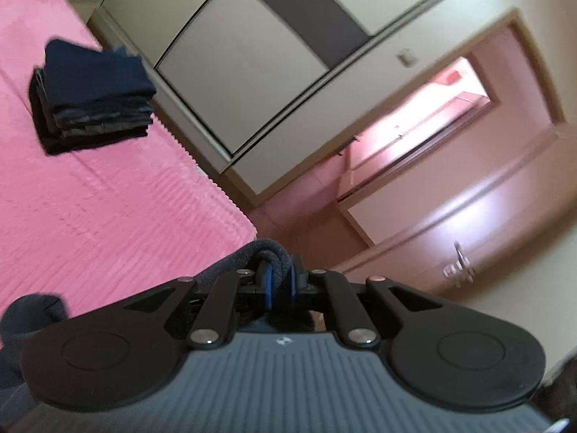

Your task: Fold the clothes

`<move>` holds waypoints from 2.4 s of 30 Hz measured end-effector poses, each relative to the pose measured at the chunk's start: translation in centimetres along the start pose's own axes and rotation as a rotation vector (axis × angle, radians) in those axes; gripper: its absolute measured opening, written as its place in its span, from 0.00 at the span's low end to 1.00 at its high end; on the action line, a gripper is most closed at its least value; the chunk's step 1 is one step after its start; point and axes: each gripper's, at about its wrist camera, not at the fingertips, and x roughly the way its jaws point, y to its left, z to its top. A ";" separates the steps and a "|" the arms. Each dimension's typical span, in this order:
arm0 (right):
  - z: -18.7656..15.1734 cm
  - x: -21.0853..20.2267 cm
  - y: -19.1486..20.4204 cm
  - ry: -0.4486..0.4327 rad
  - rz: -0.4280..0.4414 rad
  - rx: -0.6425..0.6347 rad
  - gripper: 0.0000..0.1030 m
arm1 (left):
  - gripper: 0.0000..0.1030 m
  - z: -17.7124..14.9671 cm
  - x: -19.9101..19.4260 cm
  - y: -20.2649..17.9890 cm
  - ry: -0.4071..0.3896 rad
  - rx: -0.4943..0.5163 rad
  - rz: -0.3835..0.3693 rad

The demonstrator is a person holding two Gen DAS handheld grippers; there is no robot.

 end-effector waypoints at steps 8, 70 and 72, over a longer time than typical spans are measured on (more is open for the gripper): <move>1.3 -0.3 -15.9 0.116 -0.209 0.071 1.00 | 0.57 6.8 11.3 5.7 -0.070 -0.121 0.040; 2.0 32.2 -29.0 0.529 -0.018 -0.119 0.38 | 0.38 -19.4 -3.2 26.9 0.357 0.113 1.048; 3.4 30.9 -28.8 0.541 -0.007 -0.123 0.14 | 0.38 -20.3 -2.8 26.8 0.371 0.078 1.057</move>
